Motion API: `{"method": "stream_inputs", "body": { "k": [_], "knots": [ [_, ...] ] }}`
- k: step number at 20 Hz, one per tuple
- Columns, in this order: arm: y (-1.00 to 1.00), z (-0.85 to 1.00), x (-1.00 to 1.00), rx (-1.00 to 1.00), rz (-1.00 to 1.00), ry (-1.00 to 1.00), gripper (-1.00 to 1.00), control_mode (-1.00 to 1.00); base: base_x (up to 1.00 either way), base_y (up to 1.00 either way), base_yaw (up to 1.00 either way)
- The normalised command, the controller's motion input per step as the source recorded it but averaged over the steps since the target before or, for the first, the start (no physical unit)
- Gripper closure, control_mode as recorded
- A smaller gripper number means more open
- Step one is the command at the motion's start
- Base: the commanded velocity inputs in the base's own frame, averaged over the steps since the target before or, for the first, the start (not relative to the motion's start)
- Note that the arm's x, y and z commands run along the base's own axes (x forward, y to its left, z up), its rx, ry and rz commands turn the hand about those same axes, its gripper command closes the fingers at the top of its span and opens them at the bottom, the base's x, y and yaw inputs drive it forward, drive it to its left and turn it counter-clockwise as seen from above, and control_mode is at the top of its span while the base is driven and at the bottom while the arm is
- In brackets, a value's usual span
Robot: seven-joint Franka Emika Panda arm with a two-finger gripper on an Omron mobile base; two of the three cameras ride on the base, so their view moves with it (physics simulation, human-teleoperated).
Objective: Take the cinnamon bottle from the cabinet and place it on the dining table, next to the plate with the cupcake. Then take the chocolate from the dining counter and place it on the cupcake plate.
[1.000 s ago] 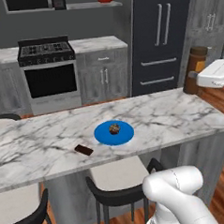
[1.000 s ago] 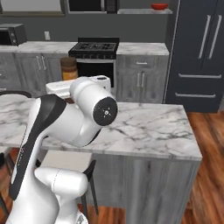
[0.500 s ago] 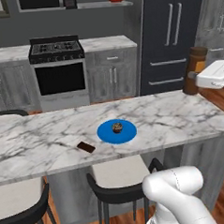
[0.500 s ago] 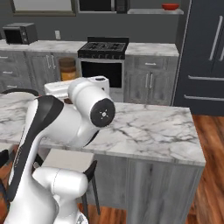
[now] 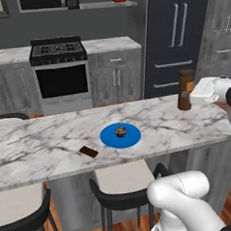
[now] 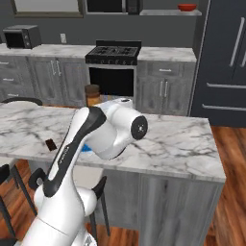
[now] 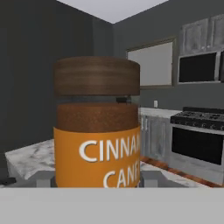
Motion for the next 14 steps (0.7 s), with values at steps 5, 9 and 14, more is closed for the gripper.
{"method": "stream_inputs", "body": {
  "k": [5, 9, 14],
  "knots": [
    [0.11, -1.0, 1.0, -0.08, 0.3, 0.0, 1.0, -1.0, 0.0, 0.0, 0.0],
    [0.13, -0.66, 0.57, -0.06, 0.13, 0.0, 1.0, -1.0, 0.0, 0.0, 0.0],
    [0.14, -0.8, 0.33, -0.06, 0.08, 0.0, 1.0, -1.0, 0.0, 0.0, 0.0]
  ]
}}
